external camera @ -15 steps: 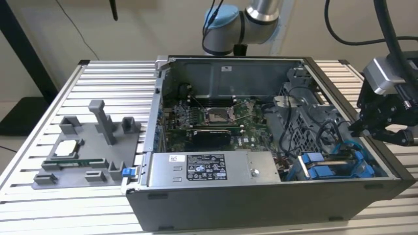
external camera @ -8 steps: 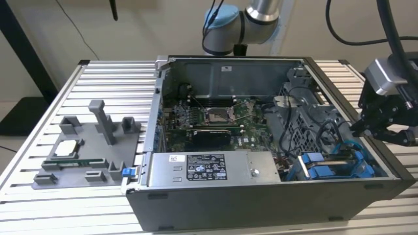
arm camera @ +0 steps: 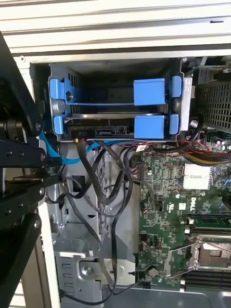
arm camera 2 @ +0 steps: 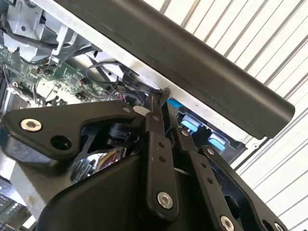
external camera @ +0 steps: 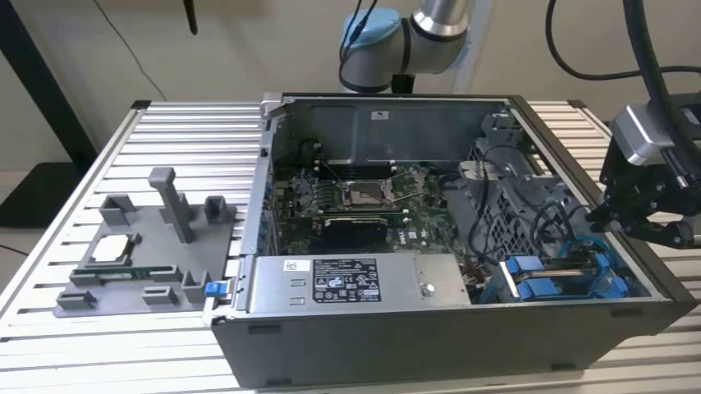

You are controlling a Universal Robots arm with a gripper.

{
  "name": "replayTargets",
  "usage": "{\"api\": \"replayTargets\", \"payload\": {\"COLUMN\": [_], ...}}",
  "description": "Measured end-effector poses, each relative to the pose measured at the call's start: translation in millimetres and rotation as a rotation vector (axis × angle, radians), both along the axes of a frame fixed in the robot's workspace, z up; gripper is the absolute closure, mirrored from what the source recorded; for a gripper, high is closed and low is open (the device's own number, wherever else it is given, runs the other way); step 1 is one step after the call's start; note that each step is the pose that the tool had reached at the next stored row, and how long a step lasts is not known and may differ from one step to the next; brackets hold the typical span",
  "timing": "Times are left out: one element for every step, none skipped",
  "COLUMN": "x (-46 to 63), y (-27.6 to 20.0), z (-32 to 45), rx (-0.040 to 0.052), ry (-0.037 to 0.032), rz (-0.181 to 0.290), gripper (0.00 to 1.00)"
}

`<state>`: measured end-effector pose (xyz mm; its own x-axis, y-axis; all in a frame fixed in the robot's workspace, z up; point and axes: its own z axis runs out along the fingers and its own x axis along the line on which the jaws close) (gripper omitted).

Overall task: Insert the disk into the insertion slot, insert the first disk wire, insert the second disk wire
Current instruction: 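Insert the second disk wire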

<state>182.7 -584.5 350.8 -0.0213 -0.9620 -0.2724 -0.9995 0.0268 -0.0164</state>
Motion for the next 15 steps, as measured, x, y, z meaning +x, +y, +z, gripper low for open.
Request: {"api": "replayTargets", "payload": {"x": [0.1, 0.1, 0.1, 0.1, 0.1, 0.1, 0.1, 0.1, 0.1, 0.1, 0.1, 0.1, 0.1, 0.1, 0.0], "y": [0.0, 0.0, 0.0, 0.1, 0.0, 0.0, 0.0, 0.0, -0.1, -0.3, -0.4, -0.5, -0.6, -0.7, -0.7], "z": [-0.2, -0.2, -0.2, -0.2, -0.1, 0.4, 1.7, 3.1, 4.1, 5.3, 6.7, 8.1, 9.4, 10.5, 11.4], "rx": [0.0009, 0.0022, 0.0034, 0.0044, 0.0057, 0.0072, 0.0086, 0.0092, 0.0094, 0.0094, 0.0092, 0.0093, 0.0092, 0.0093, 0.0091], "ry": [0.0000, 0.0001, 0.0001, 0.0001, 0.0001, 0.0001, 0.0002, 0.0005, 0.0010, 0.0017, 0.0025, 0.0036, 0.0044, 0.0051, 0.0055], "rz": [0.000, 0.000, 0.000, 0.000, 0.000, 0.000, 0.000, 0.001, 0.000, 0.000, 0.000, 0.000, 0.000, 0.000, 0.001], "gripper": [0.00, 0.00, 0.00, 0.00, 0.00, 1.00, 1.00, 1.00, 1.00, 1.00, 1.00, 1.00, 1.00, 1.00, 1.00]}}
